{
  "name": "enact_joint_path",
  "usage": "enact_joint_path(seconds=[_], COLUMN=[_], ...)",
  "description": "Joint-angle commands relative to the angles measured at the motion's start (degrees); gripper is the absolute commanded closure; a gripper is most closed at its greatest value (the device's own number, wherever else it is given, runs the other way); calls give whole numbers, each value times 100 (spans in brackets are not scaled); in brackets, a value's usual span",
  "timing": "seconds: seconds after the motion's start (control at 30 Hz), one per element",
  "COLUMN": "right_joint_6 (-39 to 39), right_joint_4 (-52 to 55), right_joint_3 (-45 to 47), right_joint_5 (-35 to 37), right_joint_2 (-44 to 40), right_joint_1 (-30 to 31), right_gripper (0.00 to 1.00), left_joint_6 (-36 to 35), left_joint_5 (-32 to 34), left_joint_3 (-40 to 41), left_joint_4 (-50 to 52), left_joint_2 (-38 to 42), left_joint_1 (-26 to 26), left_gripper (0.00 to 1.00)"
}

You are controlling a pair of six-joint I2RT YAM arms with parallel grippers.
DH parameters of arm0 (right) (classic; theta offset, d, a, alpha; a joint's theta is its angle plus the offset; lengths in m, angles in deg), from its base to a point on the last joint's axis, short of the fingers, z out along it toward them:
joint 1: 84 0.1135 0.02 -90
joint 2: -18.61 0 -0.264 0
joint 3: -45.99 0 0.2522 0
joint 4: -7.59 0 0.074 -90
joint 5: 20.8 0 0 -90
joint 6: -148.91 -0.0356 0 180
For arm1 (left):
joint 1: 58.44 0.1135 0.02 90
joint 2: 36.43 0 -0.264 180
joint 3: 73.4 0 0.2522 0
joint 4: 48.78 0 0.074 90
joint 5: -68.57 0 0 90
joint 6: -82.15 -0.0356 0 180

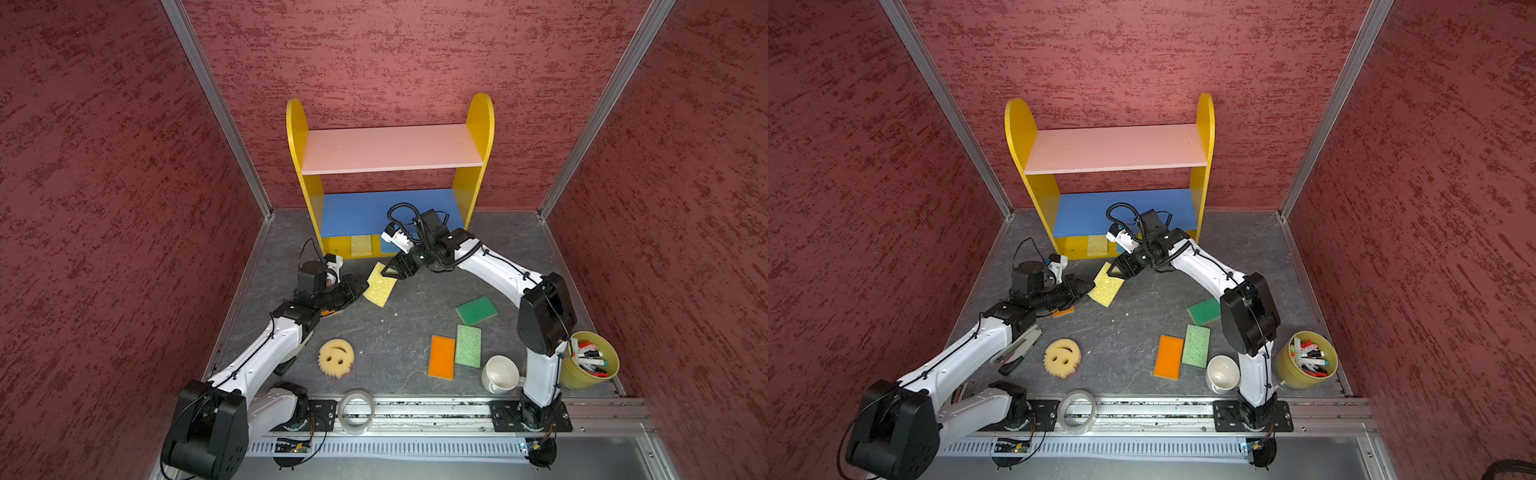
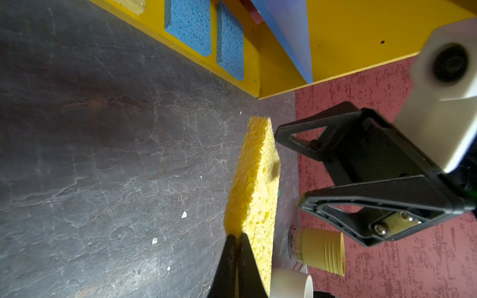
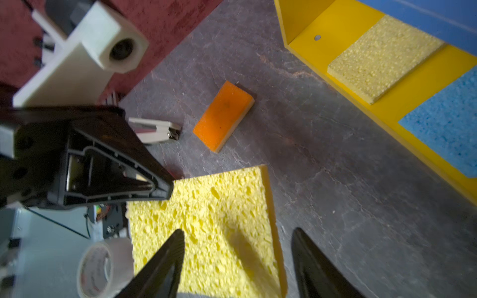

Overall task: Arrange cleaning sponges on a shelf
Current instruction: Place the cleaning sponge on the shelf.

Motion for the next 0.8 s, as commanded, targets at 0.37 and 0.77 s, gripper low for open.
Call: enact_joint_path(seconds=[0.37,0.77], right_joint_6=[-1604,-1813], right_joint_4=[-2516,-2691], right_joint_3=[2508,3385], right_joint_5=[1124,964], right_joint_2=[-2709,-3443], right_joint_1=[-636,-639], right_gripper=[25,24], left_joint_6=[203,-41], left_joint_5=[2162,3365], left_joint_3=[-810,-2580], left_joint_4=[-885,-1169], left_joint_2=[-294,-2325], left_joint_1=[275,140], left_gripper=[100,98])
